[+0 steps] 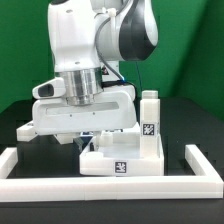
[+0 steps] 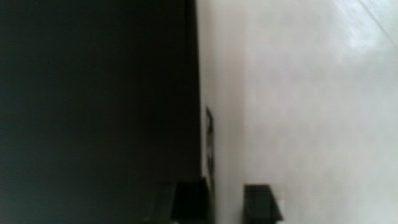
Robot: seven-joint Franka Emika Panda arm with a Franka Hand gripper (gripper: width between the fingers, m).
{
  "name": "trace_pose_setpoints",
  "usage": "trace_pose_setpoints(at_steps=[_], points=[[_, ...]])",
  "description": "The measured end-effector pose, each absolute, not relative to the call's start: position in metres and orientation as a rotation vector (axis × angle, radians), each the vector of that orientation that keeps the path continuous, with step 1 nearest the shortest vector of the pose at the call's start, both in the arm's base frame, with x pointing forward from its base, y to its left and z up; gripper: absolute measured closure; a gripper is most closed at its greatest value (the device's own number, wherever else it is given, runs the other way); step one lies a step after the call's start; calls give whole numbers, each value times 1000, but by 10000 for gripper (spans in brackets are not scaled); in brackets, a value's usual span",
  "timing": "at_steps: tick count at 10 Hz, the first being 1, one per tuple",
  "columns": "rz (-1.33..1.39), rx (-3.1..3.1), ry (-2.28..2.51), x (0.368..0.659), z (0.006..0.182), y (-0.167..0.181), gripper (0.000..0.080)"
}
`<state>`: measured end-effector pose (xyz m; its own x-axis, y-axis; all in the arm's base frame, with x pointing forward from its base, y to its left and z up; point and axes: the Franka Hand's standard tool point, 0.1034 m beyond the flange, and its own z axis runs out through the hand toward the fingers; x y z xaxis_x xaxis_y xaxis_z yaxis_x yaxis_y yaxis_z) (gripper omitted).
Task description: Assemble desk
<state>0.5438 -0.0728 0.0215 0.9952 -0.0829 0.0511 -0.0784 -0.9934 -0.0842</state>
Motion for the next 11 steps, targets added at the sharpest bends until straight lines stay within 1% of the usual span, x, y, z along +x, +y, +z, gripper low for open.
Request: trace_pose_setpoints(at_steps=[1, 2, 3, 4, 5, 7, 8, 9, 11], points=[[-78, -3063, 25, 545, 22, -73, 732], [-75, -3069, -198, 555, 23, -74, 732], [-99, -3069, -379, 568, 22, -70, 732], [-146, -3073, -508, 577, 22, -56, 732], [-161, -3061, -616, 577, 21, -41, 733], [-154, -3037, -787, 576, 21, -53, 737], [-151, -3014, -920, 577, 21, -52, 737], [-149, -2925, -1273, 586, 22, -47, 736], [-133, -2783, -1644, 619, 29, -43, 736]])
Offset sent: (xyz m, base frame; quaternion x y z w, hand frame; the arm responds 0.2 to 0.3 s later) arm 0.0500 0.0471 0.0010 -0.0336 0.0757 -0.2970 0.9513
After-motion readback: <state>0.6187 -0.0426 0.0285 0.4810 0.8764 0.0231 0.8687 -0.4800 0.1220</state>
